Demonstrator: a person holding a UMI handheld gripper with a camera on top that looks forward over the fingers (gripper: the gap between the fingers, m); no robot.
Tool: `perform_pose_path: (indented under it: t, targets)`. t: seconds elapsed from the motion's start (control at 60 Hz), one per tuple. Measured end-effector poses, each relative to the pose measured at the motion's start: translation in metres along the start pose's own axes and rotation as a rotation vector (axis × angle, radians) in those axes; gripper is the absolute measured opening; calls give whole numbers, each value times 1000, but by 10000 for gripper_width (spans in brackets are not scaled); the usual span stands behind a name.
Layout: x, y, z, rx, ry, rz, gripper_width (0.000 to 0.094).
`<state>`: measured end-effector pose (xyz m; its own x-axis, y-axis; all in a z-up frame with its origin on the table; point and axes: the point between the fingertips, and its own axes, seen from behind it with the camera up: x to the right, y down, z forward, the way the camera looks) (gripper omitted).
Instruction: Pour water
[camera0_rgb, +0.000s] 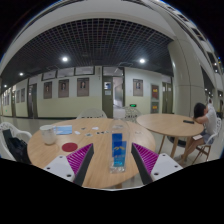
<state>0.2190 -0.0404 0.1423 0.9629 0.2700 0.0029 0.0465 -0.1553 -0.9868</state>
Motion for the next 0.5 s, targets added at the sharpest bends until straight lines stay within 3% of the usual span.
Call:
perform_pose_path:
  t: [0.3, 0.367, 0.5]
  targets:
    - [12, -6, 106, 75, -39, -66, 783]
    - [11, 0, 121, 61, -55, -44, 445]
    - [19, 2, 122, 62, -14, 32, 368]
